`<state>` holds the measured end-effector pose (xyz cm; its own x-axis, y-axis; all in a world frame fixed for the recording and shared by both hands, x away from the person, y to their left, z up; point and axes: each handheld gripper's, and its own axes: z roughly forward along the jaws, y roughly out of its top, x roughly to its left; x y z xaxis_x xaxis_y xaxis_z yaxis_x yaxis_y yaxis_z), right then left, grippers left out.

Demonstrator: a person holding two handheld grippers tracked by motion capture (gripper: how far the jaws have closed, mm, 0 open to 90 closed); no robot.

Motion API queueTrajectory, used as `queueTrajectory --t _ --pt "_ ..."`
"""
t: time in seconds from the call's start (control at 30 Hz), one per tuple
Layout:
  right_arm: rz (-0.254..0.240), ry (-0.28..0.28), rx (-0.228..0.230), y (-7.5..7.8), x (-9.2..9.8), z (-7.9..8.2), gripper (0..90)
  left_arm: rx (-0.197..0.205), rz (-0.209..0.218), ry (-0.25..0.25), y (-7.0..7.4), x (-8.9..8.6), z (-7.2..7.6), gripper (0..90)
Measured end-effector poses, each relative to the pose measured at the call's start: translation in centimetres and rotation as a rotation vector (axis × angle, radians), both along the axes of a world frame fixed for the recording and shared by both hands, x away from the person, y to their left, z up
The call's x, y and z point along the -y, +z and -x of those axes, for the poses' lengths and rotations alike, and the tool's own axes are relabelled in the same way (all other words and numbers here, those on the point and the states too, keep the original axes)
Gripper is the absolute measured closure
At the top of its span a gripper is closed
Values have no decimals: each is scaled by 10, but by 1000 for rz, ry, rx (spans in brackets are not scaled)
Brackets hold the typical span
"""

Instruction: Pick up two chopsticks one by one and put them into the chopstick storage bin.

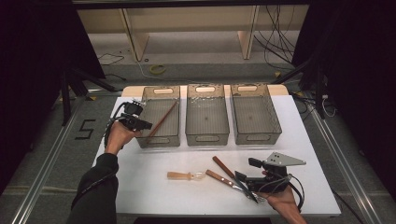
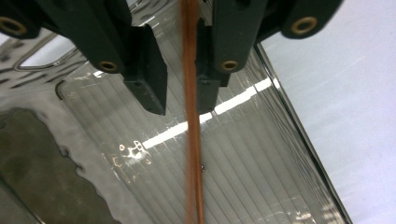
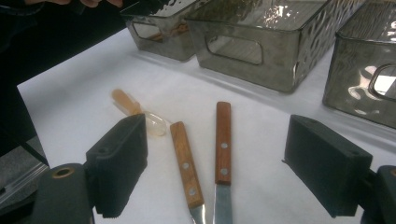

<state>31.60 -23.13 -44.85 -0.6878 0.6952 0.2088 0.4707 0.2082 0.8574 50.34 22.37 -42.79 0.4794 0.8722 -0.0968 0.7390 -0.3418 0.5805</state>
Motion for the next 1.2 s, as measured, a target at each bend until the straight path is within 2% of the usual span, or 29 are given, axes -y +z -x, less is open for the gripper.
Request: queueTrajectory --t 0.07,0.2,0.27,0.33,0.4,0.47,0.67,1.0,1.2 --pt "1 1 0 0 0 0 222 13 6 -19 5 1 4 688" --pt "0 0 0 0 0 0 221 52 53 -49 16 4 15 535" --pt "0 -1 0 0 0 0 221 69 64 -83 21 6 22 478" --pt "-2 -1 -1 0 0 0 221 84 61 -111 23 9 29 444" --pt "-2 -1 0 0 0 0 221 88 76 -130 24 10 37 413" --pt "-1 -1 0 0 0 0 221 95 113 -143 25 10 43 394" --pt "1 -1 2 0 0 0 221 121 175 -179 23 13 59 344" --pt "-3 2 11 1 0 1 221 140 174 -228 25 18 75 296" --pt "0 2 11 1 -1 2 221 113 157 -260 19 28 80 274"
